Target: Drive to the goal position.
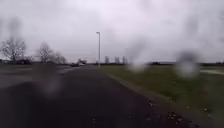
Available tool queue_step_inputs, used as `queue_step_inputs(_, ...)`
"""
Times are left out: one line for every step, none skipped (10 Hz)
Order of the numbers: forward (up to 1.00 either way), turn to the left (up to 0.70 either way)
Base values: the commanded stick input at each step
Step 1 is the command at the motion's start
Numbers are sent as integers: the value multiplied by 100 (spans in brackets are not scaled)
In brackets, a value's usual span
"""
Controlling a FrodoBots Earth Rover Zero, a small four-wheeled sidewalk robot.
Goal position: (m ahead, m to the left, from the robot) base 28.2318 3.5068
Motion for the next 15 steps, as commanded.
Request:
queue_step_inputs(70,0)
queue_step_inputs(70,0)
queue_step_inputs(70,0)
queue_step_inputs(70,8)
queue_step_inputs(70,17)
queue_step_inputs(70,35)
queue_step_inputs(70,35)
queue_step_inputs(70,35)
queue_step_inputs(70,35)
queue_step_inputs(85,34)
queue_step_inputs(85,34)
queue_step_inputs(85,0)
queue_step_inputs(85,0)
queue_step_inputs(85,0)
queue_step_inputs(85,0)
